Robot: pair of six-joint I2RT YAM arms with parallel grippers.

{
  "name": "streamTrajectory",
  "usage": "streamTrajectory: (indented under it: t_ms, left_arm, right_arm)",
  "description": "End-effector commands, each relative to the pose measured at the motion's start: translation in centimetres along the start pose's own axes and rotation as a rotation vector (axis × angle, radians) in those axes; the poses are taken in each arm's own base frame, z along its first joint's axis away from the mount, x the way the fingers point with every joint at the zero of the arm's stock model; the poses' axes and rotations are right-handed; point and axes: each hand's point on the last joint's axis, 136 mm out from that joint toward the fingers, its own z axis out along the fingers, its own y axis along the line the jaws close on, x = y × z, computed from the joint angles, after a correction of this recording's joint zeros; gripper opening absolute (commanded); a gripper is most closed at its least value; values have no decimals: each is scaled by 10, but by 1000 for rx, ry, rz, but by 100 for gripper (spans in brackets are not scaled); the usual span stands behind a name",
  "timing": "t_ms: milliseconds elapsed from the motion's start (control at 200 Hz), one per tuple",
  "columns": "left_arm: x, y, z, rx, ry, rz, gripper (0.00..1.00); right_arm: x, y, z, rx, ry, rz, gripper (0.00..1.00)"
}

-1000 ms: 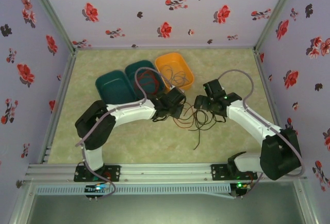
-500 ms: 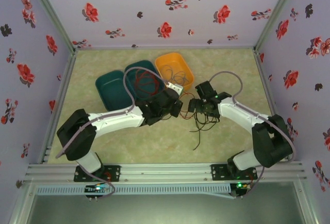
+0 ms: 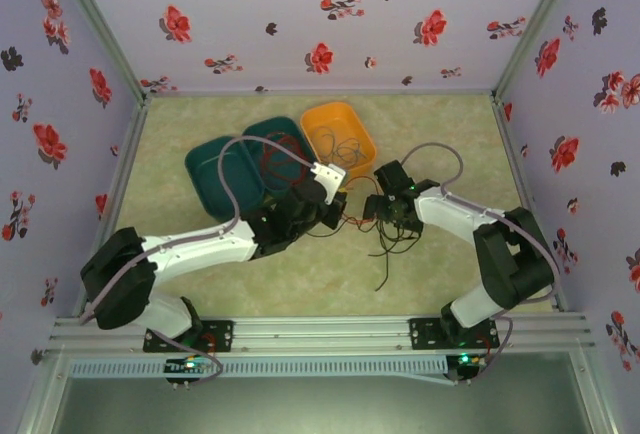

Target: Untangle the cables

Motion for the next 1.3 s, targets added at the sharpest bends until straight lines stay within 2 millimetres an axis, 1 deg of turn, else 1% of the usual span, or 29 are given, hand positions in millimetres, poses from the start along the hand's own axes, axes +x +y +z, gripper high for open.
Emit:
streamTrajectory:
  t_ms: [0, 435, 465, 620, 795, 930, 1120, 1295]
  left_arm:
    - [-34, 4, -16, -23, -123, 30, 0]
    - [-80, 27, -55, -140, -258, 112, 0]
    - [-83, 28, -58, -150, -266, 143, 0]
    - [-99, 33, -70, -181, -306, 186, 0]
    - [-117, 40, -83, -210, -347, 209, 0]
    - [-132, 54, -96, -260, -375, 213, 0]
    - [-159, 76, -126, -316, -445, 201, 0]
    - [-177, 93, -148, -360, -470, 206, 0]
  right_arm:
    - [8, -15, 5, 60, 3, 21, 99]
    - [23, -36, 11, 130, 25, 40, 99]
    - [23, -37, 10, 132, 25, 42, 99]
    - [24, -42, 10, 144, 24, 46, 99]
    - [25, -46, 10, 152, 24, 54, 99]
    - [25, -48, 10, 156, 23, 59, 99]
    - [26, -51, 10, 160, 26, 65, 99]
    - [26, -52, 11, 157, 31, 70, 99]
